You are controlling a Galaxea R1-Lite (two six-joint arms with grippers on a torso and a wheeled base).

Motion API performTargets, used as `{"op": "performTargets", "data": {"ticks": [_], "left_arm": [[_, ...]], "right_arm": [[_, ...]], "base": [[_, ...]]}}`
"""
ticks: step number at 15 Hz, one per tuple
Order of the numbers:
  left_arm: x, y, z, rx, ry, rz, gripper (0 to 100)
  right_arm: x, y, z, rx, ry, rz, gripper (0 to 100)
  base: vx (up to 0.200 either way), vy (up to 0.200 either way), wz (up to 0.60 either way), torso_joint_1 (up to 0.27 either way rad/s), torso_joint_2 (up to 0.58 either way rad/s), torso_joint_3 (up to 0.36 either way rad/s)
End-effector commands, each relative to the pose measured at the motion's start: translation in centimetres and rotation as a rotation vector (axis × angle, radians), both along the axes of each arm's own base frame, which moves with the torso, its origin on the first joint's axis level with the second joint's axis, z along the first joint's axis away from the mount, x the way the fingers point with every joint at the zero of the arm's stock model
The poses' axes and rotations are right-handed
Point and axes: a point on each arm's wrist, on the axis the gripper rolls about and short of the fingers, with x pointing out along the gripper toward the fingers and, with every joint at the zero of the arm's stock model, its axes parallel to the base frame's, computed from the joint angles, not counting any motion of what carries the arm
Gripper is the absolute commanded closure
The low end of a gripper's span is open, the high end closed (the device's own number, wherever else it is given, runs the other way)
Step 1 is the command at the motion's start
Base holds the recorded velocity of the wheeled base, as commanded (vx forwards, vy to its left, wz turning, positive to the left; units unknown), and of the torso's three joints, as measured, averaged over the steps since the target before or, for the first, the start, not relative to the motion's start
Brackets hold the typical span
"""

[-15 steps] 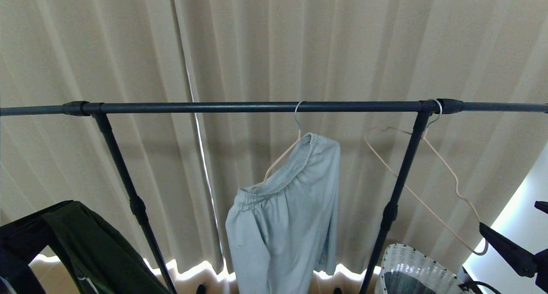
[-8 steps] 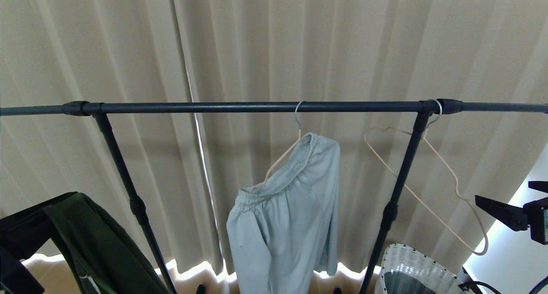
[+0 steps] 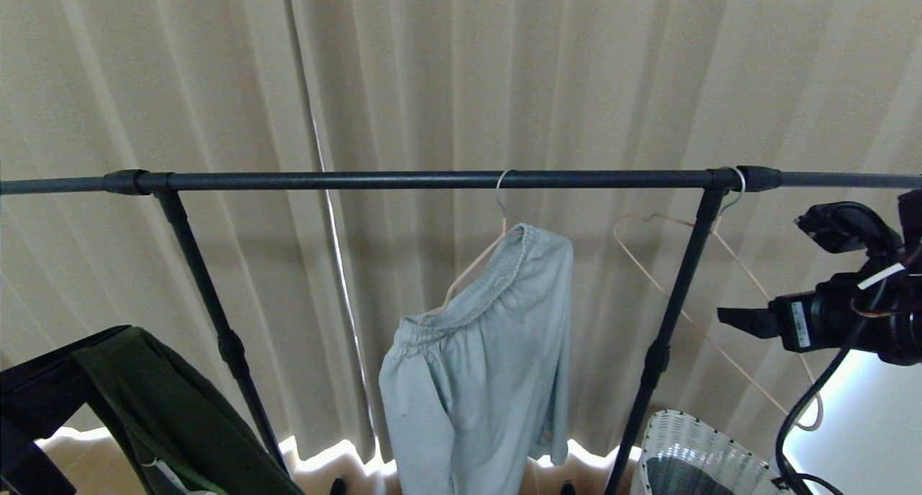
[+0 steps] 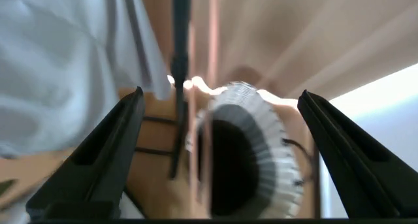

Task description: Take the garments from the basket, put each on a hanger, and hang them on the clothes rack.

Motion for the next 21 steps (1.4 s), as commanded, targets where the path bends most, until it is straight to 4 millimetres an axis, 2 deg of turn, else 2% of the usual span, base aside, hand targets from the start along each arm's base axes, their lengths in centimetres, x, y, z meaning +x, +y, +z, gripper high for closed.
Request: {"op": "performTargets", "data": {"ticks": [1, 3, 13, 14, 21], "left_arm": [[0.0, 0.0, -0.1, 0.003, 0.003, -0.001, 100], [0.0, 0.0, -0.1, 0.003, 0.003, 0.001, 100], [0.0, 0.0, -0.2, 0.006, 0.005, 0.001, 100], [0.0, 0.0, -0.2, 0.006, 0.005, 0.001, 100], [-0.2, 0.1, -0.2, 0.004, -0.003, 0.001, 100]], "right_arm": [[2.4, 1.3, -1.3, 0.013, 0.058, 0.023, 0], [3.0, 1.4, -1.8, 0.001, 0.073, 0.008, 0], [3.2, 0.2, -1.8, -0.008, 0.043, -0.049, 0], [3.1, 0.2, -1.7, -0.008, 0.04, -0.049, 100], [2.5, 0.2, -1.3, -0.005, 0.025, -0.05, 100]], "base": [[0.0, 0.0, 0.0, 0.0, 0.0, 0.0], [0.0, 0.0, 0.0, 0.0, 0.0, 0.0], [0.0, 0.0, 0.0, 0.0, 0.0, 0.0], [0.0, 0.0, 0.0, 0.0, 0.0, 0.0], [0.0, 0.0, 0.0, 0.0, 0.0, 0.0]]}}
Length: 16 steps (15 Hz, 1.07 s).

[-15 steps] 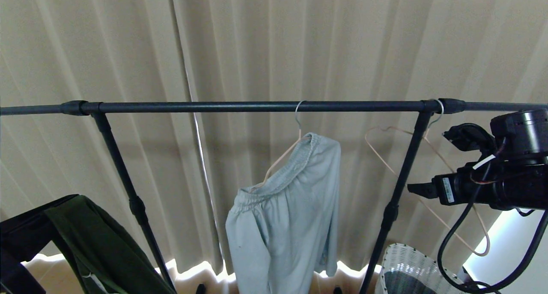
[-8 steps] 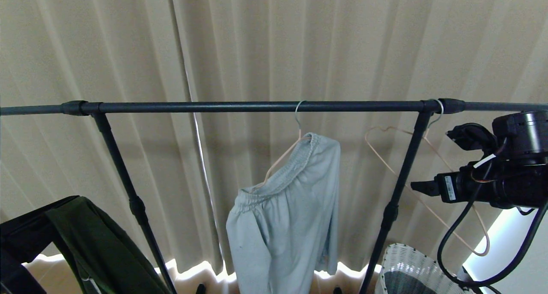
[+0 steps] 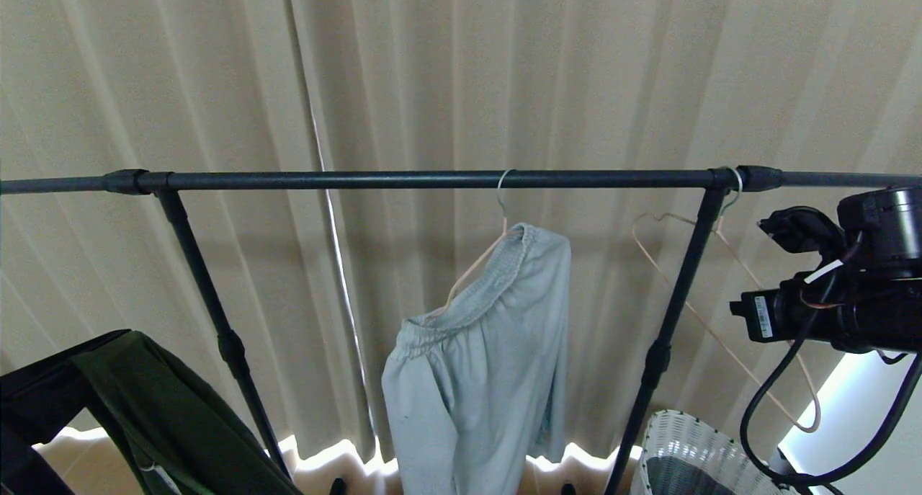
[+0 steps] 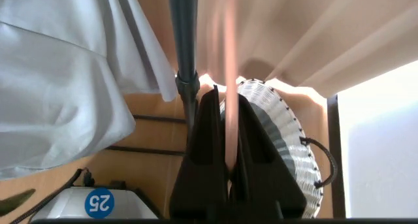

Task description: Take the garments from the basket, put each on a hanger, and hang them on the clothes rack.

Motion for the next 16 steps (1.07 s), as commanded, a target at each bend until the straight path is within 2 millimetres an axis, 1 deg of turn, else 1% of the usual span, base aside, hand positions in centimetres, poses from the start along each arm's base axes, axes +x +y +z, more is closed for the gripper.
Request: {"op": "performTargets", "data": {"ticks": [1, 4, 9, 11, 13, 16], "left_arm": [[0.0, 0.0, 0.0, 0.0, -0.001, 0.001, 100], [0.0, 0.0, 0.0, 0.0, -0.001, 0.001, 100], [-0.1, 0.0, 0.0, 0.0, -0.001, 0.001, 100], [-0.3, 0.1, -0.1, 0.0, -0.005, 0.001, 100], [-0.3, 0.1, -0.1, 0.0, -0.006, 0.001, 100], [-0.3, 0.1, -0.1, 0.0, -0.006, 0.001, 100]], "right_arm": [[-0.4, 0.0, 0.4, 0.001, -0.015, 0.0, 100], [-1.3, -0.2, 0.8, -0.019, -0.04, -0.034, 100], [-2.6, -0.6, 1.4, -0.021, -0.206, -0.063, 100], [-3.5, -0.7, 1.9, -0.017, -0.244, -0.064, 100], [-4.9, -0.8, 2.1, -0.016, -0.263, -0.063, 100], [-6.5, -0.9, 2.5, -0.044, -0.293, -0.045, 100]], "base": [[0.0, 0.0, 0.0, 0.0, 0.0, 0.0], [0.0, 0.0, 0.0, 0.0, 0.0, 0.0], [0.0, 0.0, 0.0, 0.0, 0.0, 0.0], [0.0, 0.0, 0.0, 0.0, 0.0, 0.0], [0.0, 0.0, 0.0, 0.0, 0.0, 0.0], [0.0, 0.0, 0.0, 0.0, 0.0, 0.0]]}}
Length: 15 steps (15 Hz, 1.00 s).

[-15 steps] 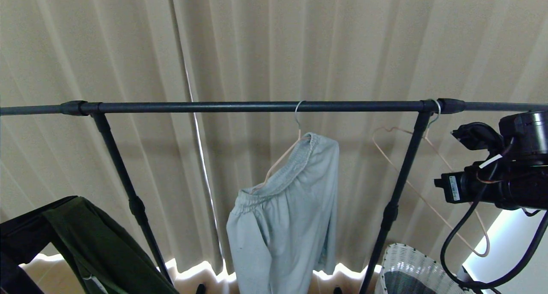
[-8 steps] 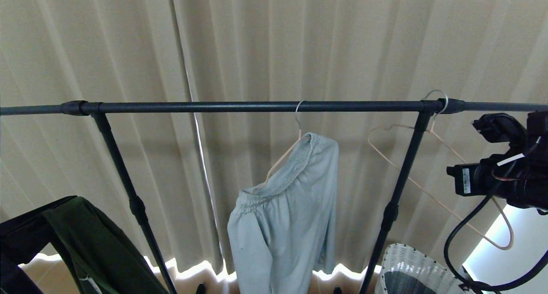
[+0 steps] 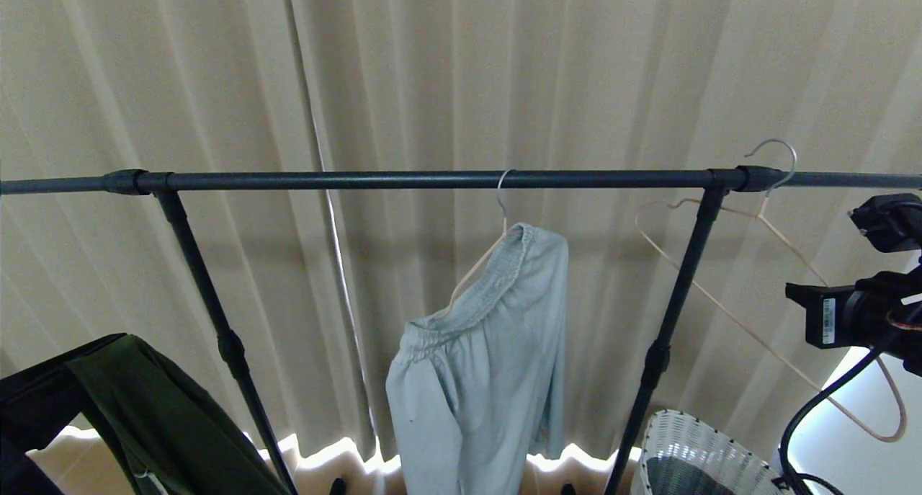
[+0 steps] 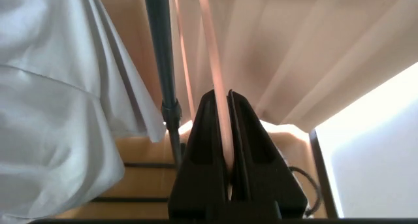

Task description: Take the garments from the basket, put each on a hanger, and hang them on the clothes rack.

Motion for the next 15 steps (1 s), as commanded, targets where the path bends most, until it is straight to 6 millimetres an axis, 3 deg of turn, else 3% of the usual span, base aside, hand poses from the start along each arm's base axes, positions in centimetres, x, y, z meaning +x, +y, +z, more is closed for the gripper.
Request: {"op": "performTargets", "data": {"ticks": [1, 4, 15], "left_arm": [[0.0, 0.0, 0.0, 0.0, -0.001, 0.0, 100], [0.0, 0.0, 0.0, 0.003, 0.0, 0.0, 100], [0.0, 0.0, -0.2, 0.008, 0.005, 0.0, 100]], "right_arm": [[-1.6, -0.1, 0.9, -0.004, -0.053, 0.005, 100], [-2.6, -0.2, 0.8, -0.007, -0.061, 0.007, 100], [-3.1, -0.2, 0.6, -0.039, -0.059, 0.022, 100]], "base": [[0.0, 0.0, 0.0, 0.0, 0.0, 0.0], [0.0, 0.0, 0.0, 0.0, 0.0, 0.0], [-0.2, 0.0, 0.0, 0.0, 0.0, 0.002]]}}
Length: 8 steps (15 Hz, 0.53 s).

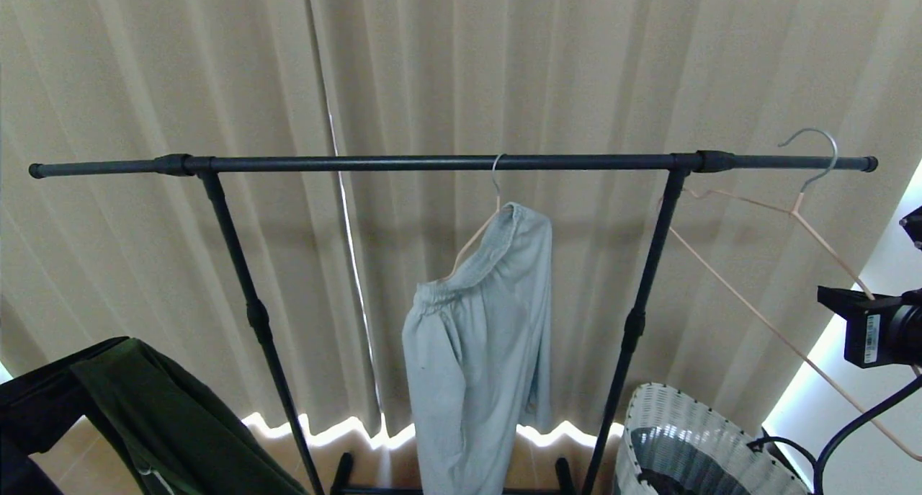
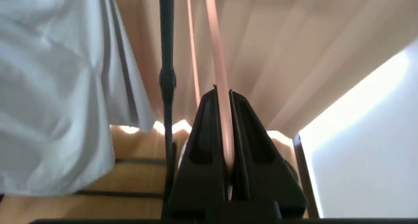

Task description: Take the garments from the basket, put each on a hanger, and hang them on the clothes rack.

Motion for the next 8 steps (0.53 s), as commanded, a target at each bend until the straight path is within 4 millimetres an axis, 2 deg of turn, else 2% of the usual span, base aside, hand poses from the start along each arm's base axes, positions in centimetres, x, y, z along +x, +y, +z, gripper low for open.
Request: {"op": "performTargets", "data": {"ticks": [1, 3, 8], "left_arm": [[0.01, 0.0, 0.01, 0.0, 0.0, 0.0, 100], [0.0, 0.0, -0.13, 0.002, 0.004, 0.0, 100], [0.1, -0.03, -0.31, 0.003, 0.015, 0.0, 100]], "right_arm": [[-0.08, 0.0, -0.18, -0.001, 0.006, 0.001, 100], [-0.25, 0.0, -0.62, -0.001, 0.021, 0.003, 100], [-0.36, -0.01, -0.96, -0.001, 0.033, 0.005, 100]], "base": [[-0.2, 0.0, 0.0, 0.007, 0.0, 0.007], [-0.2, 0.0, 0.0, 0.002, 0.0, 0.002], [0.0, 0.0, 0.0, 0.0, 0.0, 0.0]]}}
